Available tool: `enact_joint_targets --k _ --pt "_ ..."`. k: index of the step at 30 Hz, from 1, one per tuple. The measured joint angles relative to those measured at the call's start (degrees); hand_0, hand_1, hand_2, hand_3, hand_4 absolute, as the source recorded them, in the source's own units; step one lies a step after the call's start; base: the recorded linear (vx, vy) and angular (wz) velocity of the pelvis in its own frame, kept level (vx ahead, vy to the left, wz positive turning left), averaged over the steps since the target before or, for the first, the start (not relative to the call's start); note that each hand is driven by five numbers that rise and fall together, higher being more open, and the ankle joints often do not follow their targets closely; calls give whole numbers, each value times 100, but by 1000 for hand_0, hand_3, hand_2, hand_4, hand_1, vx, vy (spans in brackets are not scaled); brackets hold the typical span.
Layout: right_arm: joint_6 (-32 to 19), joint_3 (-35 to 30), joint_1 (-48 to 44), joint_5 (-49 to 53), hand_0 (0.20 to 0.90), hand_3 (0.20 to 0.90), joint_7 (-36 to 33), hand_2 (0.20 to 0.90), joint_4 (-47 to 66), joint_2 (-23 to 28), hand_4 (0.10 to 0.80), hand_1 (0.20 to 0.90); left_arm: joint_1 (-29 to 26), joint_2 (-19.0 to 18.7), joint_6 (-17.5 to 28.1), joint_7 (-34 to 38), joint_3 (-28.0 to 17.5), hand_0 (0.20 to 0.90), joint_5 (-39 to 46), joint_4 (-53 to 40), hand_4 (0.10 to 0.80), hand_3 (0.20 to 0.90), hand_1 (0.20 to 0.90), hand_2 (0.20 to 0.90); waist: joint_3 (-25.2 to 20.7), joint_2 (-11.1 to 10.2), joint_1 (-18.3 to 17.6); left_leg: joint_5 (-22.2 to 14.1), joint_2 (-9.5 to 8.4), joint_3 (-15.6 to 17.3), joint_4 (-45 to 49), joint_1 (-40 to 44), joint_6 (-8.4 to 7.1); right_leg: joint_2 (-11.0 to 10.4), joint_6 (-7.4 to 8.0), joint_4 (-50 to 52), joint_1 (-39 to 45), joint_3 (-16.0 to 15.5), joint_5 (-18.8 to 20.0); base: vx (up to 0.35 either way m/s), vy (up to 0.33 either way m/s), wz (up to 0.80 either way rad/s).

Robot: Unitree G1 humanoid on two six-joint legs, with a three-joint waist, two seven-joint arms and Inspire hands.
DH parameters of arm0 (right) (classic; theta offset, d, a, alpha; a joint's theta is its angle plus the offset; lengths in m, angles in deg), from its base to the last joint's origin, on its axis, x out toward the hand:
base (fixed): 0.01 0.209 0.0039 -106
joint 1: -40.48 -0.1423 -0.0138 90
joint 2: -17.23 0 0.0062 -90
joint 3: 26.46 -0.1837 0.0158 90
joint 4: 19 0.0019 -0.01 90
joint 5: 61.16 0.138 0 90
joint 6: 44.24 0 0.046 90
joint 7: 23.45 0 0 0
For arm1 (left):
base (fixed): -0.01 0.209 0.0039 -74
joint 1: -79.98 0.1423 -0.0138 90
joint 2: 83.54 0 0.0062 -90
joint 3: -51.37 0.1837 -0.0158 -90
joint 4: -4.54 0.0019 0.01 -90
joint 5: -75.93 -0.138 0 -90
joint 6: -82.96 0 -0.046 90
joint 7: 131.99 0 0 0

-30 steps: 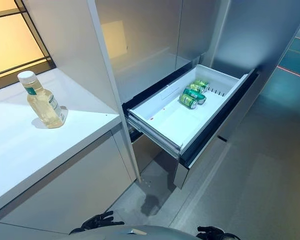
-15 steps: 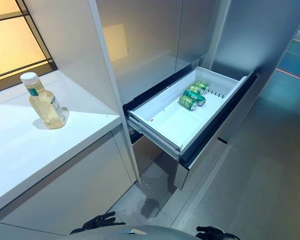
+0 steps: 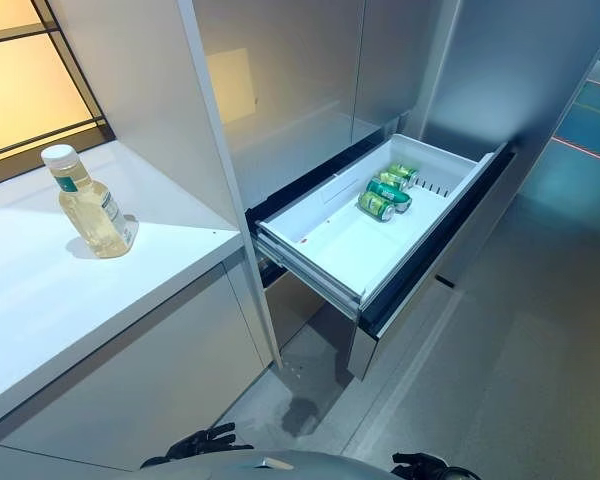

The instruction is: Put drinks into fridge and close the fridge

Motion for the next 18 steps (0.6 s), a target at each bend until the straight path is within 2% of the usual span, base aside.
enact_joint_targets --k 6,12,15,18 --pt "3 44 25 -4 900 900 6 900 103 16 800 900 0 -186 637 -15 745 900 -942 -408 800 900 900 900 5 -8 -27 0 3 23 -1 7 0 -4 1 2 -5 19 1 -12 4 -1" --pt "28 210 12 -7 900 900 52 900 262 65 800 900 -152 -282 940 224 1462 900 -1477 -1413 800 900 900 900 27 -24 -66 -1 11 72 -4 -10 0 -10 2 32 -60 68 1 -39 9 -4" --pt "38 255 -38 -12 900 900 118 900 301 79 800 900 -326 -315 994 393 1712 900 -1682 -1646 800 900 900 900 41 -24 -157 -1 13 80 -4 -13 -1 -12 2 31 -65 73 2 0 0 0" --pt "43 254 -68 -13 900 900 147 900 320 92 800 900 -417 -348 1080 478 1720 900 -1677 -1845 800 900 900 900 65 -5 -198 -1 16 95 -4 -13 -1 -14 2 23 -70 88 2 -4 4 -1"
